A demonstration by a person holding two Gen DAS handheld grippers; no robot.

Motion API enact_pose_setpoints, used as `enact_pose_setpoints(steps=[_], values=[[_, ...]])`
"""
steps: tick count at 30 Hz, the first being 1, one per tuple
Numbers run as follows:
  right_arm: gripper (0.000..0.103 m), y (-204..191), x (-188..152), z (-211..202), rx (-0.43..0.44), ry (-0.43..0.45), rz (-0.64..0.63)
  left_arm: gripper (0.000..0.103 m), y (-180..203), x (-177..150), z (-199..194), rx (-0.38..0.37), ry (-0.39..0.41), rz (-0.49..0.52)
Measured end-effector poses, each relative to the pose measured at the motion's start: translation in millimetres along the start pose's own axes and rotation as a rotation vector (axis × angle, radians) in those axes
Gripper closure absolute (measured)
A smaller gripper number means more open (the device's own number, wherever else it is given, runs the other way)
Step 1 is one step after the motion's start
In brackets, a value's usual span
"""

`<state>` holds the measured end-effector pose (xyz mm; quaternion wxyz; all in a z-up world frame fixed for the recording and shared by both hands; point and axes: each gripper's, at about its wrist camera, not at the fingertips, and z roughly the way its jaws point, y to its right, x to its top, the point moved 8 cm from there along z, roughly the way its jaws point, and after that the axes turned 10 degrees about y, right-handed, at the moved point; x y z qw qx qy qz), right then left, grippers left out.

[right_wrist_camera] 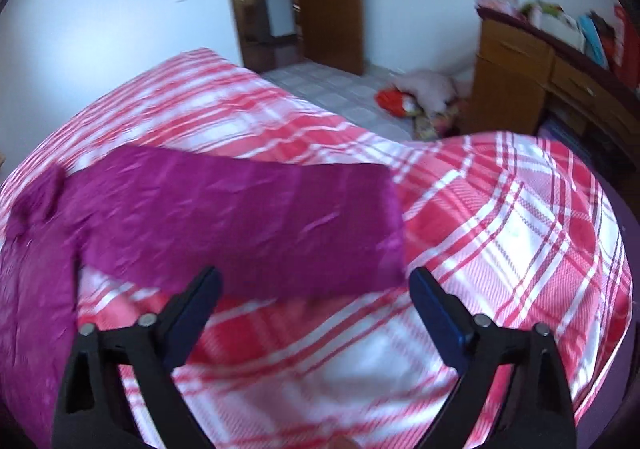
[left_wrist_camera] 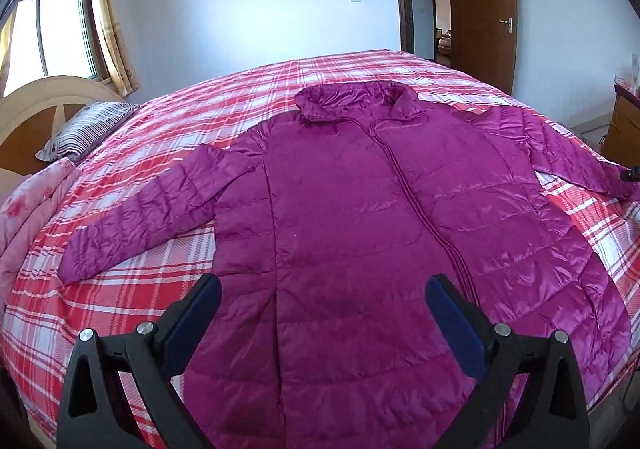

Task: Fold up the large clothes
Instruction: 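Reach the right tool to the nearest sleeve cuff and close on it, then lift the sleeve with the right tool and fold it across the jacket body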

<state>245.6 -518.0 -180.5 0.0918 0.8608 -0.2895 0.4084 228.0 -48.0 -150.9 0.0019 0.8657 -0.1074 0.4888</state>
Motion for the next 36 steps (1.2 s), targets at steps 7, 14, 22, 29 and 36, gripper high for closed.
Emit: enact_pose_setpoints(steps=[7,14,22,29,36], values=[[0.073,-8,9,35,0.023,-0.081,-0.077,0.001,5,-4,5,0.022,-0.007,0.041],[0.081,-40,29,9,0.051,0.018,-0.222,0.001,-3,-3,1,0.048,0.000,0.062],[0.084,-114,72,-63,0.113,0.238,-0.375,0.001,-7,-9,3,0.030,-0.009,0.035],[0.084,-201,79,-115,0.218,0.376,-0.510,0.001,-18,-14,0,0.024,-0.006,-0.003],[0.084,-281,62,-142,0.314,0.427,-0.633,0.001,-35,-21,-1,0.033,-0.011,-0.042]])
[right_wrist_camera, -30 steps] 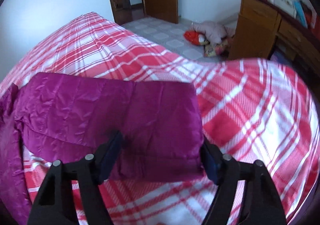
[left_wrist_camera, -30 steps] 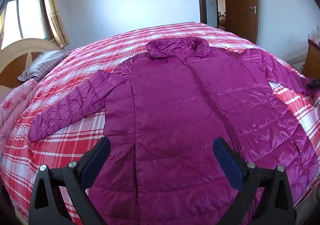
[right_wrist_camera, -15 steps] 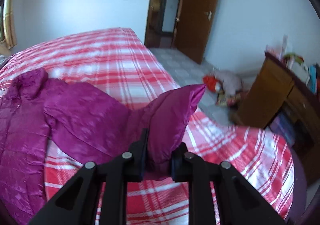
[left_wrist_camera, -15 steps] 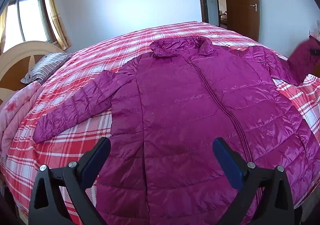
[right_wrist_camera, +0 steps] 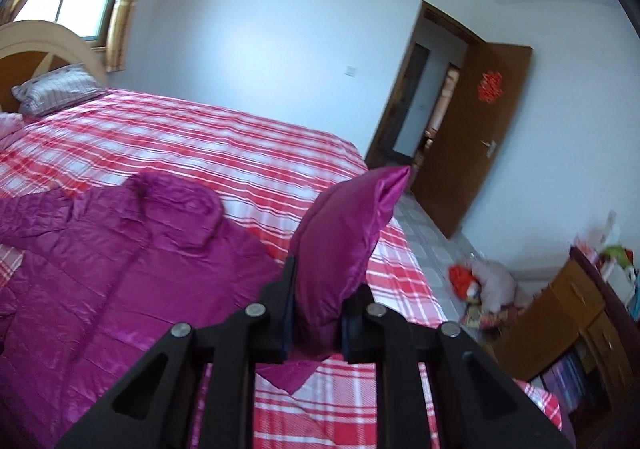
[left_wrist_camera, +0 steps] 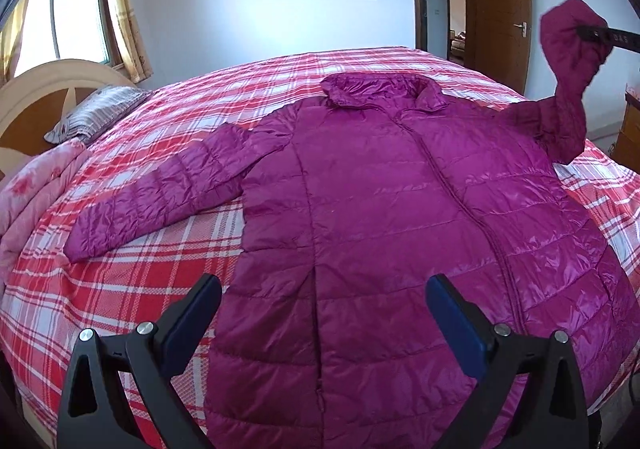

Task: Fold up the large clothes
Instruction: 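Lift the sleeve with the right tool and fold it across the jacket body, then lower the sleeve onto the jacket body and open the right tool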

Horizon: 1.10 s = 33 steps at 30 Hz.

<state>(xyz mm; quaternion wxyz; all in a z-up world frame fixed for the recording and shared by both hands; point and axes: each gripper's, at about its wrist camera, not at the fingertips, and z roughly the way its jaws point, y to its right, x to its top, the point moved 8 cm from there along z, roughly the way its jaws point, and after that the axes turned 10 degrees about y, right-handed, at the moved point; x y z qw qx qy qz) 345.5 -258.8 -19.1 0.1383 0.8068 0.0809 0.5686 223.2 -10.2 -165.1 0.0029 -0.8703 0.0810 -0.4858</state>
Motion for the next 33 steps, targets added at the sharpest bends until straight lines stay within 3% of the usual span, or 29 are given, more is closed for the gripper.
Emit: enact_pose_setpoints(steps=[12,23,24,26,27,28,33], values=[[0.084,-136,7,23,0.223,-0.004,-0.109,0.001,-33,-15,12,0.031,-0.039,-0.058],[0.084,-255,-54,59,0.419,-0.135,-0.116,0.001,-41,-21,28,0.063,-0.081,-0.039],[0.081,-260,-57,60,0.432,-0.146,-0.117,0.001,-41,-21,29,0.065,-0.084,-0.036],[0.064,-278,-68,63,0.489,-0.172,-0.117,0.001,-41,-19,30,0.069,-0.082,-0.031],[0.035,-283,-70,62,0.522,-0.178,-0.116,0.001,-42,-17,31,0.071,-0.079,-0.027],[0.020,-287,-70,59,0.546,-0.173,-0.109,0.001,-44,-13,31,0.078,-0.073,-0.022],[0.020,-267,-39,27,0.639,-0.101,0.017,0.001,-56,11,38,0.114,-0.041,-0.030]])
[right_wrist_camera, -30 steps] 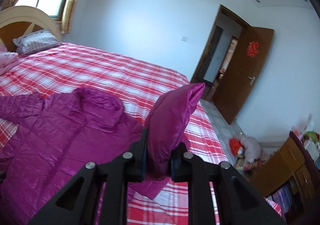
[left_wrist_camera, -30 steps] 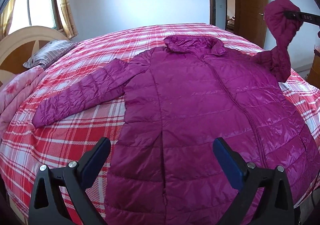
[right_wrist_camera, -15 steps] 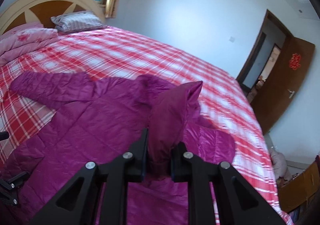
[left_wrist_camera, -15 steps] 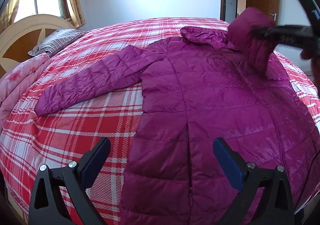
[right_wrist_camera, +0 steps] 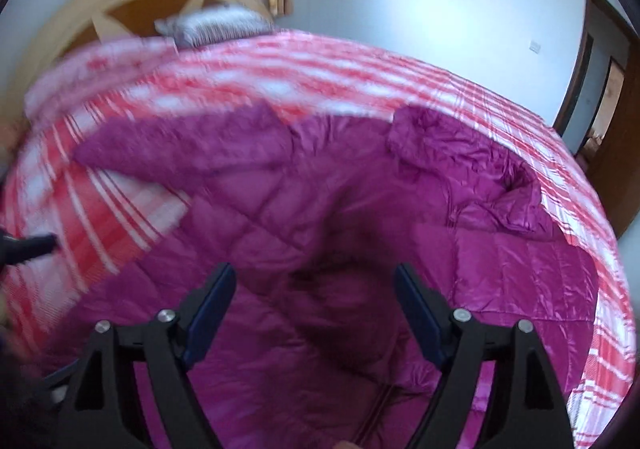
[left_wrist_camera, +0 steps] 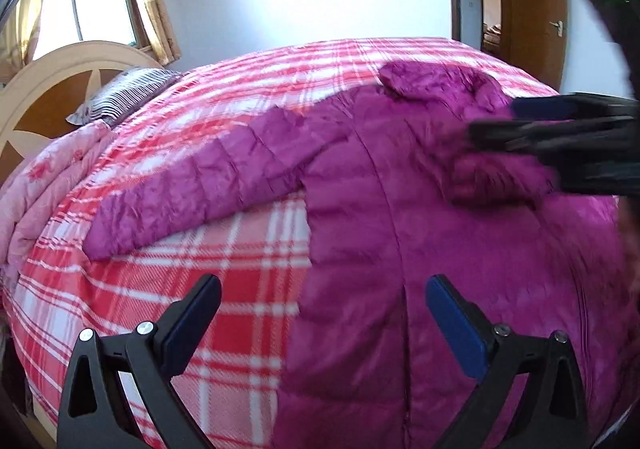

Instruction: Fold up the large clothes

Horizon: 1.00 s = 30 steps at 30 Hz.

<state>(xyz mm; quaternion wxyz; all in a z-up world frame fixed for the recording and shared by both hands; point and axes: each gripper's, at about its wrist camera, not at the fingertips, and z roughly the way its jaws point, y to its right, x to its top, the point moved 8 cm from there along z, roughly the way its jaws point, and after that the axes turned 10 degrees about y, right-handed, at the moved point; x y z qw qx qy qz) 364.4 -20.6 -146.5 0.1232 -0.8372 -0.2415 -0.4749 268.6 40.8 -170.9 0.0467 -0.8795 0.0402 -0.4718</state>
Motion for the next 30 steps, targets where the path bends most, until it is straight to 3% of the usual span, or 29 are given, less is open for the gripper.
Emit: enact_pose_setpoints(steps=[2,6,11,13,15,19,22,24,30], values=[[0.018,5,17,-27,0.040,0.073,0.022,0.001,5,18,2,-0.010,0.023,0.000],[0.017,44,38,-63,-0.005,0.167,0.077,0.001,31,53,2,-0.041,0.090,0.027],[0.017,141,28,-81,-0.154,0.198,0.280,0.001,79,80,12,-0.095,0.144,0.067],[0.020,172,16,-74,-0.234,0.169,0.307,0.001,97,89,26,-0.082,0.169,0.095],[0.033,206,-5,-59,-0.343,0.109,0.340,0.001,110,93,41,-0.068,0.175,0.109],[0.036,243,-32,-30,-0.408,0.028,0.378,0.001,126,92,83,-0.009,0.151,0.158],[0.036,253,-49,-12,-0.402,-0.022,0.411,0.001,120,76,116,0.055,0.063,0.184],[0.036,251,-56,-7,-0.391,-0.048,0.404,0.001,116,63,129,0.040,0.007,0.164],[0.036,254,-86,10,-0.383,-0.107,0.383,0.001,111,58,135,0.016,-0.012,0.126]])
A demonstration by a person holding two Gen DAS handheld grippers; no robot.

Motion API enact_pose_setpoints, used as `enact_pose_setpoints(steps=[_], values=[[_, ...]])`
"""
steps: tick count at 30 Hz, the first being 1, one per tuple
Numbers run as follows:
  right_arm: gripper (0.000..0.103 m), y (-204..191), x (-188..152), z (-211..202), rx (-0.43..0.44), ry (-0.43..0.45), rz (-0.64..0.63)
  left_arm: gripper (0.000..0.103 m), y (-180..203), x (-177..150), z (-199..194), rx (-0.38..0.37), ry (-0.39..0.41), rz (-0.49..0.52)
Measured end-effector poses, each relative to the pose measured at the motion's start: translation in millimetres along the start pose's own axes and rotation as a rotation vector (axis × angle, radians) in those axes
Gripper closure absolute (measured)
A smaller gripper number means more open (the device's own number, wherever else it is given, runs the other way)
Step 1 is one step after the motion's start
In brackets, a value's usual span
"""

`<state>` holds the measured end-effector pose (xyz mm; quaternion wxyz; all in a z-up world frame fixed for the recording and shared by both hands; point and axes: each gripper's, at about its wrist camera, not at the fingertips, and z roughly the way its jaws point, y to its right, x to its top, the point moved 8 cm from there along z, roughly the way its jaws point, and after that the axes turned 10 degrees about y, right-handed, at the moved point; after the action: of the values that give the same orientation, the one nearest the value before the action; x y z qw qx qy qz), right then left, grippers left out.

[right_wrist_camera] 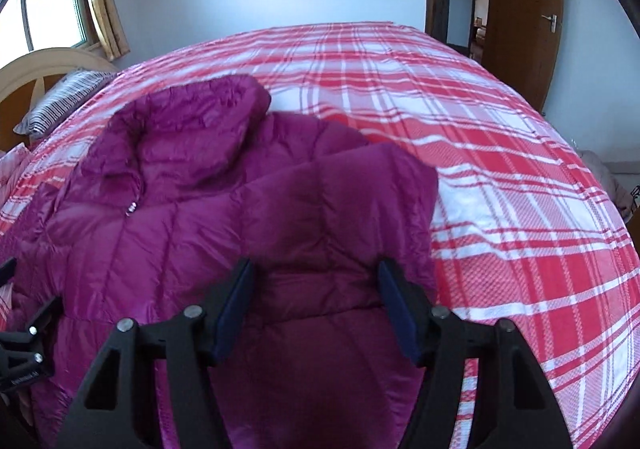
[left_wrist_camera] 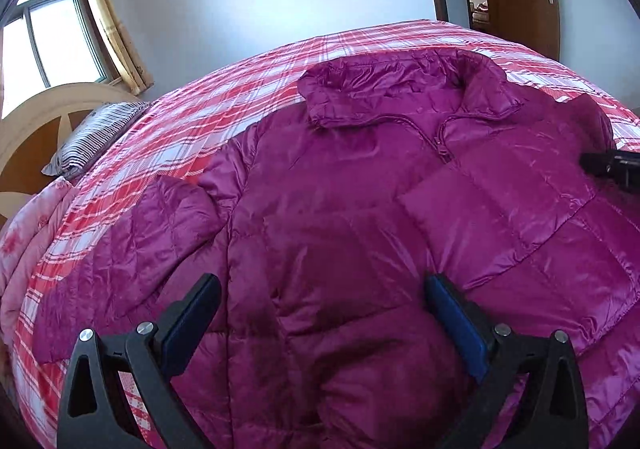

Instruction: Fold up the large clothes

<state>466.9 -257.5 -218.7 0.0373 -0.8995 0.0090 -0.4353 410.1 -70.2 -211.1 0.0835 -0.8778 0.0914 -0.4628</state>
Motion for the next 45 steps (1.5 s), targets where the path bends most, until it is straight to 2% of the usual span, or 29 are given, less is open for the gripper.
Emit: enact_pose_setpoints(steps=[11,15,17,18,21,24,27,29,34,36,39,41,45], values=[[0.035,-2,-9,9,-0.044,-0.033,-0.051,0.001,-2,-11,12,-0.077,-0.060,-0.086],[0.036,-8,0,-3,-0.091,-0.047,-0.091,0.001,-3,-12,14,-0.097,-0.070,-0.109],[0.033,-21,13,-30,-0.038,0.020,-0.034,0.001,-3,-12,14,-0.099,-0.068,-0.112],[0.028,-30,17,-39,-0.013,0.037,-0.028,0.001,-3,-12,14,-0.098,-0.067,-0.112],[0.027,-60,15,-50,0.059,0.033,-0.050,0.001,-3,-12,13,-0.099,-0.064,-0.114],[0.027,-81,-7,-39,0.102,-0.036,-0.083,0.001,-4,-12,14,-0.104,-0.065,-0.122],[0.027,-84,-28,-20,0.076,-0.078,-0.123,0.001,-4,-12,13,-0.102,-0.064,-0.123],[0.027,-81,-38,-13,0.074,-0.070,-0.117,0.001,-4,-13,13,-0.102,-0.064,-0.122],[0.029,-79,-34,-14,0.079,-0.106,-0.135,0.001,-5,-13,13,-0.106,-0.063,-0.129],[0.030,-76,-13,-27,0.107,-0.051,-0.083,0.001,-5,-14,13,-0.107,-0.064,-0.130],[0.029,-68,13,-41,0.075,0.042,-0.045,0.001,-6,-14,13,-0.106,-0.064,-0.129],[0.029,-66,18,-28,0.051,0.018,-0.051,0.001,-6,-14,14,-0.107,-0.065,-0.130],[0.029,-67,6,4,0.018,-0.039,-0.068,0.001,-6,-14,14,-0.109,-0.065,-0.132]])
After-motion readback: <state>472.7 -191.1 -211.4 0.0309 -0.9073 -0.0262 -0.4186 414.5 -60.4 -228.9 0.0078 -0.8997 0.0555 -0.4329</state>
